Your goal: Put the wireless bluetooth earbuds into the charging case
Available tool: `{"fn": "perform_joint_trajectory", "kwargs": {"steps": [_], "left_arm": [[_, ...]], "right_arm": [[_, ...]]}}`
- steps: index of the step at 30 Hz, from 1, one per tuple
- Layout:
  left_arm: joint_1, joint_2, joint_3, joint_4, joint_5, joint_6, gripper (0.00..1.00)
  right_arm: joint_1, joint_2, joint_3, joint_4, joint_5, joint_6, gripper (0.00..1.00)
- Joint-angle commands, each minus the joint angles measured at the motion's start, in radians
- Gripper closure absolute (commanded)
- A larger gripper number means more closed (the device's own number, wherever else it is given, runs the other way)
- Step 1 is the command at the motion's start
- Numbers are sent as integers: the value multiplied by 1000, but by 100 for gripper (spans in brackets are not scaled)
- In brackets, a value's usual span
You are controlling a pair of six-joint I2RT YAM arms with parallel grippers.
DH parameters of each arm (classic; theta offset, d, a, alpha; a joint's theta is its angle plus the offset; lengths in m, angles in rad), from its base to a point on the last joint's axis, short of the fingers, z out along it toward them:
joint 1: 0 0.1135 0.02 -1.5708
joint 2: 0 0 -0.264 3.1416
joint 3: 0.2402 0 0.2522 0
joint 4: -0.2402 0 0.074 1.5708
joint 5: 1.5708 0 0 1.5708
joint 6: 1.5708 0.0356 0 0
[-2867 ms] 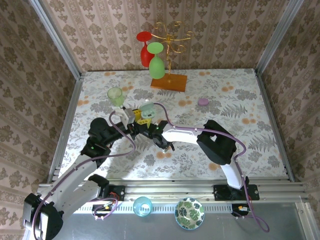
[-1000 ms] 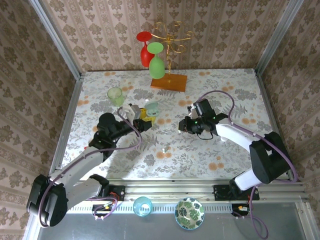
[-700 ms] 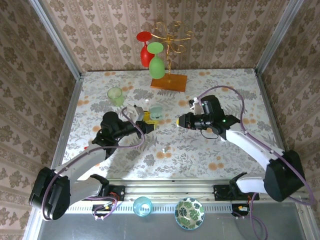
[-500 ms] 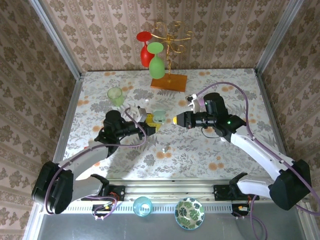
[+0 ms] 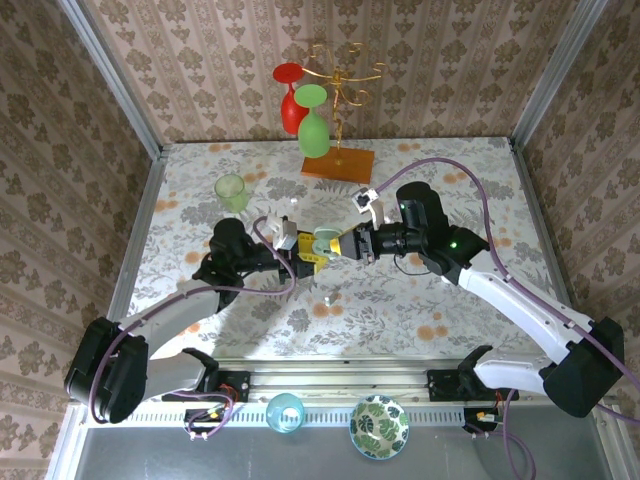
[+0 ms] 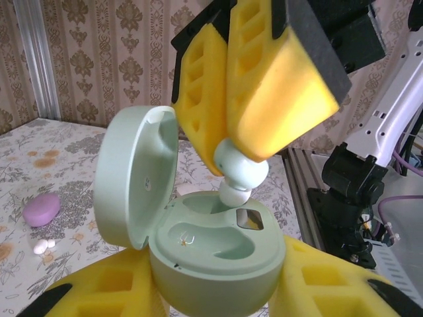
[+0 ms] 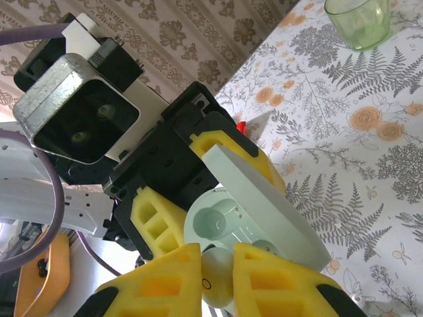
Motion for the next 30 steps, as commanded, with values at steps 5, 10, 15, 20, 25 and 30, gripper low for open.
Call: {"fn": "perform_joint_trajectory", "kwargs": {"steps": [5, 10, 15, 20, 25, 30], "left_arm": [[-4, -22, 16, 84, 28, -35, 77], [-4, -22, 16, 89, 25, -33, 77], [-4, -17, 19, 100, 31, -41, 77], [-4, -12, 20, 108, 36, -47, 77], [-4, -8, 19, 117, 35, -48, 77], [-3, -7, 13, 119, 20, -42, 77]], "right_arm": [[3, 0, 12, -50, 12, -33, 86], [4, 5, 14, -60, 16, -28, 86], [3, 24, 35, -80, 34, -19, 80], [3, 32, 54, -81, 48, 0, 74], [3, 25, 68, -96, 65, 3, 66], [2, -17, 57, -86, 104, 12, 53]]}}
